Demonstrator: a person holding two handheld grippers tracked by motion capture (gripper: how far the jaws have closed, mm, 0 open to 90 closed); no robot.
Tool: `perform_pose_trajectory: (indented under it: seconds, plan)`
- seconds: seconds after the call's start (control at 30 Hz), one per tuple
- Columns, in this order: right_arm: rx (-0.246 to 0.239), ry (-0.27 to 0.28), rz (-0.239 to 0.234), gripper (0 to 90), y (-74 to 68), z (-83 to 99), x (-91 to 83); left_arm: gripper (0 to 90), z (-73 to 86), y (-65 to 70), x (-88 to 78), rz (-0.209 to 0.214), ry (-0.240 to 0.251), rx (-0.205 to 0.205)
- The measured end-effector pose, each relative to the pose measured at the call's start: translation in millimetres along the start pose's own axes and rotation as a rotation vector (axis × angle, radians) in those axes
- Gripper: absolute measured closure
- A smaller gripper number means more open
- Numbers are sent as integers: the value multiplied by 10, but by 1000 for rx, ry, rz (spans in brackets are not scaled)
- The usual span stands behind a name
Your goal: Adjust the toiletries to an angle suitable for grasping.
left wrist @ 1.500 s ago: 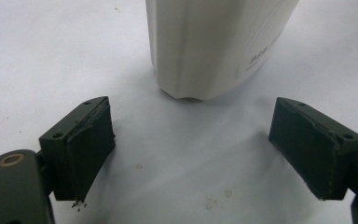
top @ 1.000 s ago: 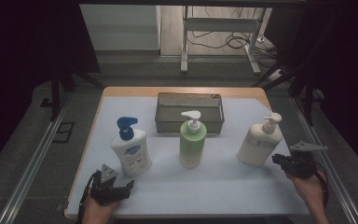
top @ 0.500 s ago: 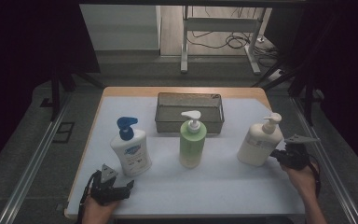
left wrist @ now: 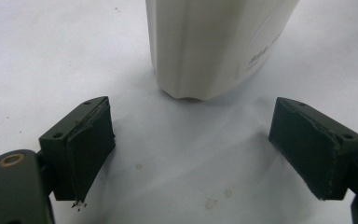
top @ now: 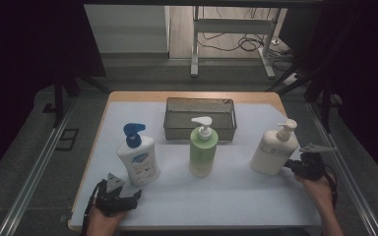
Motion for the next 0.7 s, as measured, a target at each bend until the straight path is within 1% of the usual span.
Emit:
perform_pose_trajectory:
  seconds: [0.27,0.4,0.5,0.53,0.7]
  plan:
    - [-6,-2,-12,879,-70,33,-19,136,0,0,0,0,0,0]
    - [-18,-1,-16,875,-115,56,-29,135,0,0,0,0,0,1]
    - [-23,-7,-28,867,-182,89,-40,135,0,0,0,0,0,1]
    - [-23,-7,-28,867,-182,89,-40,135,0,-1,0,0,0,1]
    - [-34,-10,-43,862,-268,138,-41,135,0,0,0,0,-1,1]
Point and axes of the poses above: each handheld gripper's, and its own axes: x roughly forward along the jaws, z roughly out of its underside, y roughly to its right, the point moved 6 cm from there along x, roughly forward along the jaws, and after that the axes turned 3 degrees about y, right-handed, at the moved point
